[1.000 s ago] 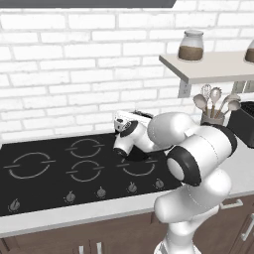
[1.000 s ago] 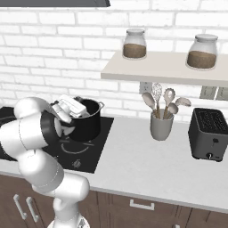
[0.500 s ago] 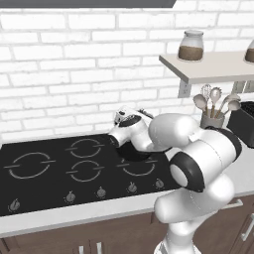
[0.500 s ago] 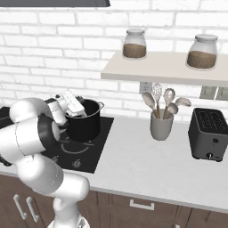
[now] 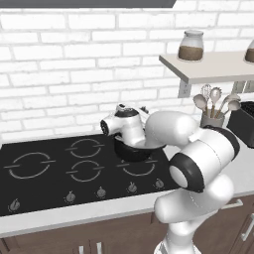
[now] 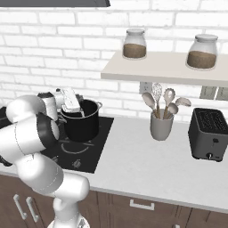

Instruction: Put the lemon and bell pepper in the pot. Retrieve the spatula and lightly stir the vegetables in the pot.

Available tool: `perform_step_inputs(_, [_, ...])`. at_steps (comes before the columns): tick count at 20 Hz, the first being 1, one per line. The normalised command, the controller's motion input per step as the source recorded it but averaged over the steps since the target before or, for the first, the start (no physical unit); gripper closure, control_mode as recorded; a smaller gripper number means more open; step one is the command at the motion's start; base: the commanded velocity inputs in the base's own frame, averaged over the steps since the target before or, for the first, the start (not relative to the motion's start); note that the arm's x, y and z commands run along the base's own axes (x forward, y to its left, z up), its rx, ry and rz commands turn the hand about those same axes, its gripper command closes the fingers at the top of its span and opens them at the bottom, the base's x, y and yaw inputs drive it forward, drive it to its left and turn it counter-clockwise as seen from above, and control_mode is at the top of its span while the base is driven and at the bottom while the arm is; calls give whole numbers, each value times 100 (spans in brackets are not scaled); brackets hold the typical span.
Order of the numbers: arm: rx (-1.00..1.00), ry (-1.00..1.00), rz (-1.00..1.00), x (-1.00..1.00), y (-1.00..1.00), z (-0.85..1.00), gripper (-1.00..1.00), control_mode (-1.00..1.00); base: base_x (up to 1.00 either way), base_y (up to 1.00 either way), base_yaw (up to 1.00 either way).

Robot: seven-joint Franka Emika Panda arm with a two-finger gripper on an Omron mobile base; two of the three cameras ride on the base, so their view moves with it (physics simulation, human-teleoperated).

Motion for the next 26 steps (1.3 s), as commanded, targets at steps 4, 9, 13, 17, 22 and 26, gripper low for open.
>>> perform_step_inputs(4, [10,1,-6,0,0,25,100,-100,0,0,0])
perform_step_inputs(9, [14,1,-1,-2,0,8,100,-100,0,0,0])
perform_step_inputs(13, [15,5,0,-15,4,-28,100,-100,0,0,0])
perform_step_inputs(17, [5,4,0,-7,1,-97,100,-100,0,0,0])
perform_step_inputs(22, [-11,-9,5,16,0,-88,100,-100,0,0,0])
perform_step_inputs(26, [-33,-29,14,49,0,-36,100,-100,0,0,0])
